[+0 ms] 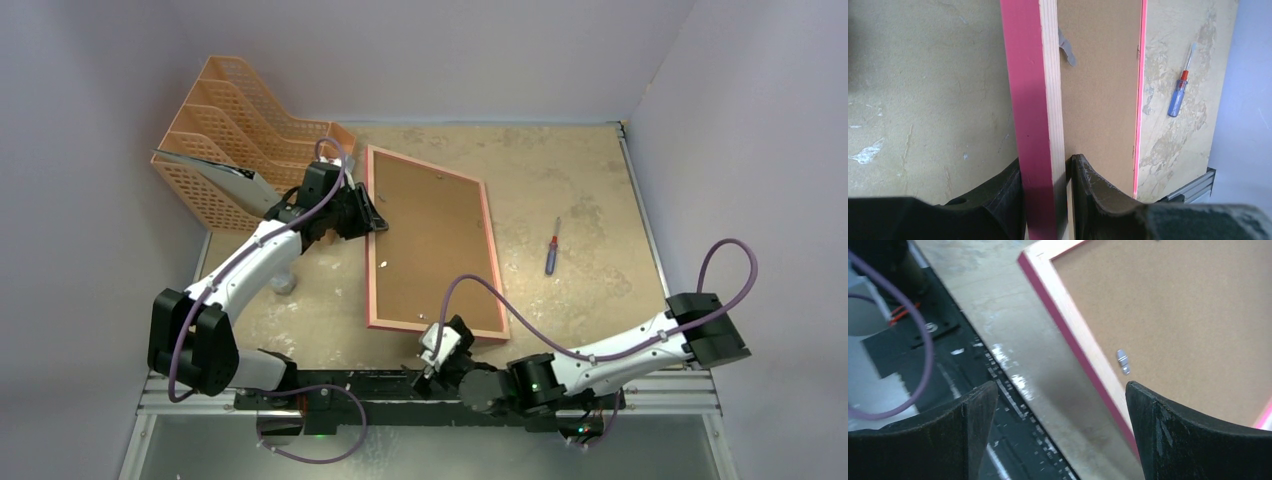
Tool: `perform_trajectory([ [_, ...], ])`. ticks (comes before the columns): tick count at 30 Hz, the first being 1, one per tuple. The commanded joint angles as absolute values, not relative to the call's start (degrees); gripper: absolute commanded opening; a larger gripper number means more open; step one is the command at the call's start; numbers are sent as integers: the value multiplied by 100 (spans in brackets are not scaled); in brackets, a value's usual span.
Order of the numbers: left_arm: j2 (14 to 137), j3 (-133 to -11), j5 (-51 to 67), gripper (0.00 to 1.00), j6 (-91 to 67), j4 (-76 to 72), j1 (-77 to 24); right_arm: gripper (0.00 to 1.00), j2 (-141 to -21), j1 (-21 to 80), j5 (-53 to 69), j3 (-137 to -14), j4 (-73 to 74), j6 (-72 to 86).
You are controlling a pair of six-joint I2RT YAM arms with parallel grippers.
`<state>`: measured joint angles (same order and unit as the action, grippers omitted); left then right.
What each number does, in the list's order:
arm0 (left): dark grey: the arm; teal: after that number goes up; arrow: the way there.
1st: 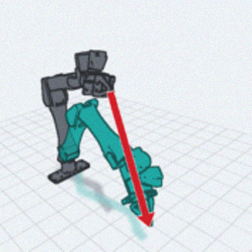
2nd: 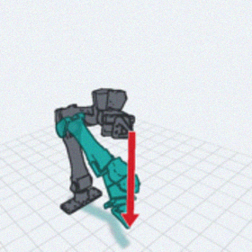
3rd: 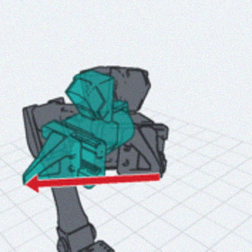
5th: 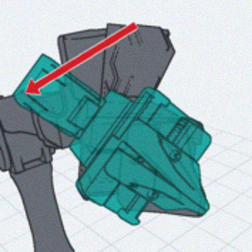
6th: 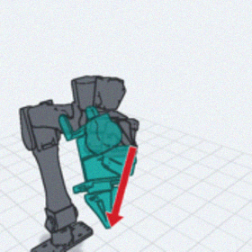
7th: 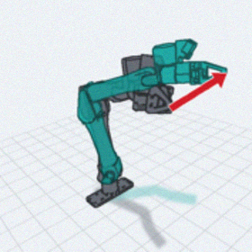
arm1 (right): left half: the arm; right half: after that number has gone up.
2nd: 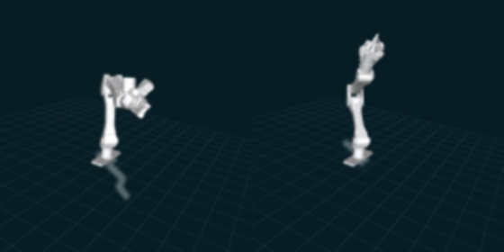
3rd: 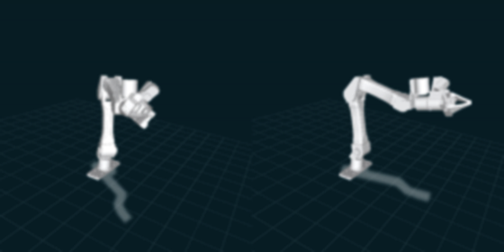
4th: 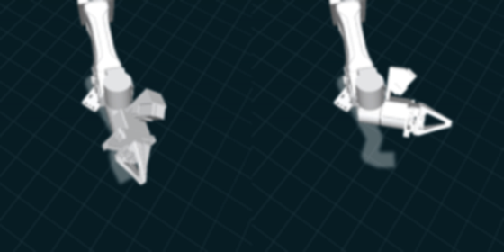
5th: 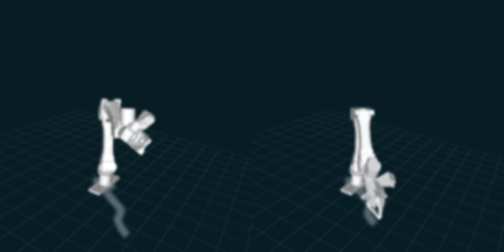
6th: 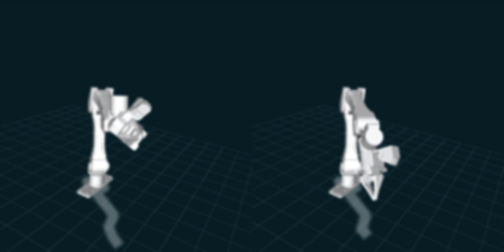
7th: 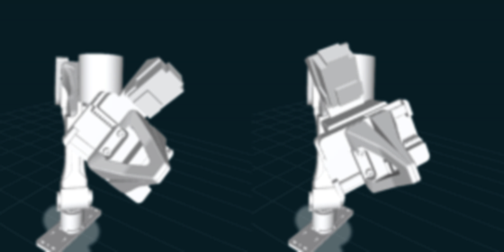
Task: Take the photo out of the frame
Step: Turn over the photo frame at the center of the board.
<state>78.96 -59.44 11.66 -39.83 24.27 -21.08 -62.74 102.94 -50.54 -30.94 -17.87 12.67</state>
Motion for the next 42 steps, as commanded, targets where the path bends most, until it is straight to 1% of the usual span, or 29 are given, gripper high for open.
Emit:
perform_trajectory([
  [1, 7884, -6202, 465, 0, -3462, 2733, -2074, 99, -6485, 9884, -5527, -3585, -2189, 811],
  [4, 7922, -6190, 555, 0, -3405, 2724, -2075, 99, -6530, 9826, -5616, -3598, -2299, 359],
  [7, 7982, -6190, 611, 0, -3406, 2703, -2083, 99, -6560, 9765, -5090, -3472, -2715, -345],
  [14, 8051, -6265, 545, 0, -3385, 2894, -2083, 99, -7219, 9713, -5034, -3837, -2863, -890],
  [17, 8053, -6299, 541, 0, -3362, 2952, -2082, 98, -7512, 9601, -4890, -3903, -2931, -968],
  [20, 8050, -6318, 568, 0, -3348, 2985, -2092, 97, -7742, 9484, -5008, -4048, -2956, -1001],
  [23, 8051, -6319, 572, 0, -3350, 2997, -2092, 92, -7873, 9305, -4876, -4132, -3110, -1191],
  [28, 8059, -6341, 580, 0, -3355, 3046, -2092, 90, -8283, 9203, -4961, -4229, -3428, -1515],
  [33, 8061, -6395, 604, 0, -3368, 3096, -2092, 84, -8616, 9119, -5191, -4246, -3812, -1694],
  [36, 8060, -6433, 585, 0, -3352, 3151, -2092, 78, -8766, 9075, -5459, -4213, -4039, -1801],
  [38, 8057, -6442, 562, 0, -3337, 3185, -2092, 71, -8827, 9062, -5641, -4210, -4221, -1955],
  [40, 8052, -6451, 543, 0, -3339, 3206, -2092, 69, -8862, 9054, -5734, -4197, -4376, -2062],
  [42, 8035, -6458, 552, 0, -3333, 3208, -2092, 63, -8928, 9060, -5924, -4170, -4562, -2141],
])
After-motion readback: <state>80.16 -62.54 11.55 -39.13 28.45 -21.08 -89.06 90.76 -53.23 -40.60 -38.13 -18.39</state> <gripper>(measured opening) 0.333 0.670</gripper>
